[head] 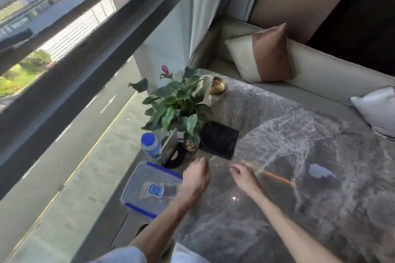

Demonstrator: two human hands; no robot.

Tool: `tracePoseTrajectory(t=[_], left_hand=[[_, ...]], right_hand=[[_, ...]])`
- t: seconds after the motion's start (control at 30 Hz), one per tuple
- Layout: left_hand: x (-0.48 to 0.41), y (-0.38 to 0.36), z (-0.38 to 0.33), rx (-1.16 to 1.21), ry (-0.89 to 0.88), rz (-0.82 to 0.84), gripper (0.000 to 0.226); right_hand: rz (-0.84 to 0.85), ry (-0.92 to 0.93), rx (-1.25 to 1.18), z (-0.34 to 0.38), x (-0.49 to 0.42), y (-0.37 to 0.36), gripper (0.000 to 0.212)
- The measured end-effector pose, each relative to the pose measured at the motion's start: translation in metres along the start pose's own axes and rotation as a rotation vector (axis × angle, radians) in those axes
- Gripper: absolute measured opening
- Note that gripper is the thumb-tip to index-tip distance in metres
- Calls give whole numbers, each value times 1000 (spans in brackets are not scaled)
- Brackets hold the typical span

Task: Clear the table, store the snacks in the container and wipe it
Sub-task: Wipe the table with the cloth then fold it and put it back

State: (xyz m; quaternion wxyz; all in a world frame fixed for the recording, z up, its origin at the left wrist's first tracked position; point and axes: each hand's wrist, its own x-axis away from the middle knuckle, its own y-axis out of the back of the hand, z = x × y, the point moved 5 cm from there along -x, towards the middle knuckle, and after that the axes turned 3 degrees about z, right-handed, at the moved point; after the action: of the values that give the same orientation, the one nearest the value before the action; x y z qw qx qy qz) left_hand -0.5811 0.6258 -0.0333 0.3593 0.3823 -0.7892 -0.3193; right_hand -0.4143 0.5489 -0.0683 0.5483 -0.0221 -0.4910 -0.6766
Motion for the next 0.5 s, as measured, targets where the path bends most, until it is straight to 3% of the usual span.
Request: tracePoseTrajectory(t=[0.1, 0.23, 0.33, 0.4, 0.5], left_hand=[[-54, -10, -31, 96, 87, 52, 16], [-114, -18, -49, 199, 250, 101, 18], [-155, -35, -44, 154, 374, 135, 40], [-170, -48, -37, 59, 482, 169, 58], [-179, -60, -37, -77, 591, 173, 68]], right_hand=[[-35, -13, 63, -5, -33, 31, 32], [48, 70, 152, 0, -81, 35, 41], [164, 248, 378, 4, -114, 17, 54], [225, 268, 483, -6, -125, 6, 58], [127, 293, 456, -23, -127, 4, 64]])
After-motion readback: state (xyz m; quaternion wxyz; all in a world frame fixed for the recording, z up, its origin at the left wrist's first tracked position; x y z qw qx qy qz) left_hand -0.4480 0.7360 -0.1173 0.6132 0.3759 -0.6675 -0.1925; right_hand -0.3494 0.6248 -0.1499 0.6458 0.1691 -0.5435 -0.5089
